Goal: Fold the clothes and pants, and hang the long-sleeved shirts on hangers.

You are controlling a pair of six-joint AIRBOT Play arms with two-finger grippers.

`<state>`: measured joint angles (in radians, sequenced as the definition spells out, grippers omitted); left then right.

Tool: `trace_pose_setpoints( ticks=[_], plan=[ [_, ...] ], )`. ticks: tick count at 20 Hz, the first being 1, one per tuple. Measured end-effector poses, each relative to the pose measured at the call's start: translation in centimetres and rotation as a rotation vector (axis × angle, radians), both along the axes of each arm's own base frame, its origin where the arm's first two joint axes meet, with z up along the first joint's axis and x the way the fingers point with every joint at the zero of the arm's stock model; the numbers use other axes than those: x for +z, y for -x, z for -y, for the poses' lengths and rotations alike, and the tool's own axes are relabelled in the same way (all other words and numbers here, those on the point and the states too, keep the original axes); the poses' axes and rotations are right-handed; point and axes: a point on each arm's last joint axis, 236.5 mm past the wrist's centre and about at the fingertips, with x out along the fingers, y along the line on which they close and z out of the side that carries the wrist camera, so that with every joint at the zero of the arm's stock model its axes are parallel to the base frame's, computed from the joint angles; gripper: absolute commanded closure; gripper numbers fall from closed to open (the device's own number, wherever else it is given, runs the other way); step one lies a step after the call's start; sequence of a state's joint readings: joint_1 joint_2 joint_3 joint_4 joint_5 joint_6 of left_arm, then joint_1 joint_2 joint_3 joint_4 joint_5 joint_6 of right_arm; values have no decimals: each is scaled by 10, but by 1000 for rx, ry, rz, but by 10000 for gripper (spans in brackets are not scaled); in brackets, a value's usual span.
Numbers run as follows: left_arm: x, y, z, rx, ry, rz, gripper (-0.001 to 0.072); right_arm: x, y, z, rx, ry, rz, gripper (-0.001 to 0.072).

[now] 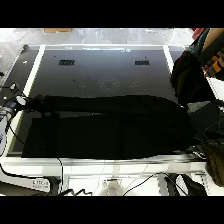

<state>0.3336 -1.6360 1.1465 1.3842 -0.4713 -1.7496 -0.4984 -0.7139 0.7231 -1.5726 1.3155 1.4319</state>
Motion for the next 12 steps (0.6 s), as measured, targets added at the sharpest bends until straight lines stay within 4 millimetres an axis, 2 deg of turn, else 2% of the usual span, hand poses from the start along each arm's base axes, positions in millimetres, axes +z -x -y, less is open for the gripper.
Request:
trace_pose_setpoints(
  ticks=[1,3,6,9,12],
  plan=[
    [-3,-1,1,2,3,-1,701,0,-2,0,0,-1,8,691],
    [-3,-8,0,17,5,32,696,1,-5,-1,0,-3,22,691],
    [13,-29,1,84,52,145,696,2,-8,-1,0,-4,33,691],
    [45,-56,8,124,102,261,698,2,-9,-1,0,-5,38,691],
    [100,-87,24,61,62,382,698,3,-12,1,-1,3,54,691]
  ],
)
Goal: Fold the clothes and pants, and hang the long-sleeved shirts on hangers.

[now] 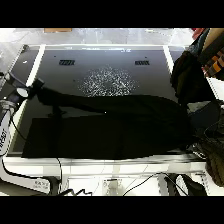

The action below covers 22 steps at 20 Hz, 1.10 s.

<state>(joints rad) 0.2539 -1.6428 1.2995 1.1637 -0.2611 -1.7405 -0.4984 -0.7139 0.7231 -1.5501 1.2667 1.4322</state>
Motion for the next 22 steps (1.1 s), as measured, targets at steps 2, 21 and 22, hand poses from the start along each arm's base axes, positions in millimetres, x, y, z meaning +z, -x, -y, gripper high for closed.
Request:
trace_pose_setpoints(
  ticks=[2,21,22],
  plan=[
    [41,-13,12,-82,-109,43,698,1,-3,1,0,6,13,691],
    [-107,177,-69,-375,-432,-918,2,3,-9,1,0,4,41,691],
    [-108,177,-69,-370,-428,-918,2,3,-10,0,-1,0,44,691]
  ],
)
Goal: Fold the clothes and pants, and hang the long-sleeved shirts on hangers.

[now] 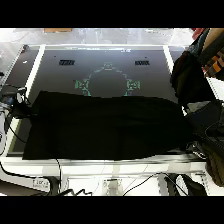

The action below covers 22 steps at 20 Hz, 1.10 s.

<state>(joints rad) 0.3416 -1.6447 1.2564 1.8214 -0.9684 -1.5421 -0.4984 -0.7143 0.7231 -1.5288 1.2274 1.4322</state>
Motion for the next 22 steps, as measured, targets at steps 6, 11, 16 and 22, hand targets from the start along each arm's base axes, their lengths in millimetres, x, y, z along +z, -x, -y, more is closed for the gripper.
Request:
trace_pose_setpoints(
  ticks=[6,11,16,22],
  plan=[
    [36,0,-4,80,-19,62,248,1,-5,-4,0,-16,21,691],
    [85,49,-19,138,-66,-11,696,2,-6,-5,0,-21,29,691],
    [93,162,-28,282,8,-292,697,3,-9,-4,-1,-19,41,691],
    [68,251,-5,416,172,-216,177,5,-15,-2,-3,-9,68,691]
  ],
)
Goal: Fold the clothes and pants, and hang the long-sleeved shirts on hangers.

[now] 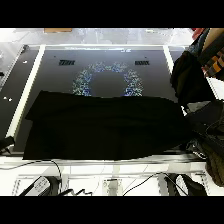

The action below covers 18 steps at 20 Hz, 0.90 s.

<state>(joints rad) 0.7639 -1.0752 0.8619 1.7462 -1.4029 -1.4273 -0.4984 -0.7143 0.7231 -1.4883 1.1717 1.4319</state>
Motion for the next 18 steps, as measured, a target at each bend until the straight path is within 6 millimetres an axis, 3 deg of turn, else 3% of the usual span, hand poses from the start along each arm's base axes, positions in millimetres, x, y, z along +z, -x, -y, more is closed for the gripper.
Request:
trace_pose_setpoints(
  ticks=[3,6,15,16,18],
  plan=[
    [-27,28,21,66,82,37,163,1,-2,0,0,2,7,691],
    [-49,40,39,102,153,60,164,1,-2,1,-1,3,12,691],
    [-82,0,48,182,218,252,208,2,-5,-3,0,-14,22,691],
    [-83,-3,48,191,223,264,261,2,-5,-3,0,-15,22,690],
    [-88,-8,47,207,230,280,462,2,-5,-3,0,-15,23,690]
  ],
)
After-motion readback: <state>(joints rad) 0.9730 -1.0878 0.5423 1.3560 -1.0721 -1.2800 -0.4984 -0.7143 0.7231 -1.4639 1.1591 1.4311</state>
